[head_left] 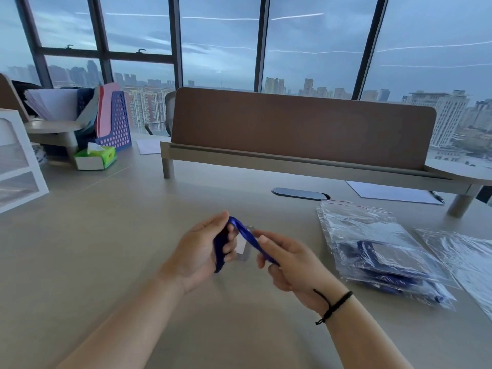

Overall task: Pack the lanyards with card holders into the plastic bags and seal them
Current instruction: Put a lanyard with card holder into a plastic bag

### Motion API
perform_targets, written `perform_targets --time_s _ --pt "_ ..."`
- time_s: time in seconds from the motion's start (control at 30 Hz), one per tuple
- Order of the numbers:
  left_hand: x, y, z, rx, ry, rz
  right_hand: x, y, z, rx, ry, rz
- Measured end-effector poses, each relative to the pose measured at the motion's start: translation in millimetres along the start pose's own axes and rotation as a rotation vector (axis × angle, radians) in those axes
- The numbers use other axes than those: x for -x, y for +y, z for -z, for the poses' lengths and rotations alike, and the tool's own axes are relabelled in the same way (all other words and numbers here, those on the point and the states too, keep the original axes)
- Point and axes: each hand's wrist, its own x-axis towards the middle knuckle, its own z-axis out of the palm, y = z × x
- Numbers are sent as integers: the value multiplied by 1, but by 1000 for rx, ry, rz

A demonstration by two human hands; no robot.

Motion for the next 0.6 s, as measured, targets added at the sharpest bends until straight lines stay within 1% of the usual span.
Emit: perform_targets --time_s 0.07,0.13,0.2,0.27,0.33,0.4,0.5,0.57,0.6 --pt "2 -1 -4 164 -53 38 3 7 -17 135 -132 24" --pt "5 -1 -10 251 -99 27 6 13 -30 318 -241 104" --pt "9 2 -12 271 -112 -25 8 15 -37 474 -269 151" --pt "12 7 -12 315 -113 -60 8 16 -38 541 -243 123" --pt "11 11 -8 405 -110 -65 8 10 -35 539 -182 112" --pt "6 12 -2 425 -12 -49 6 5 -29 508 -107 123" --pt "-1 7 2 276 192 -45 3 1 -22 510 2 118" --pt "-4 2 1 78 256 -69 3 2 -24 527 33 102" --pt "-5 -1 1 -55 262 -91 2 4 -25 481 42 90"
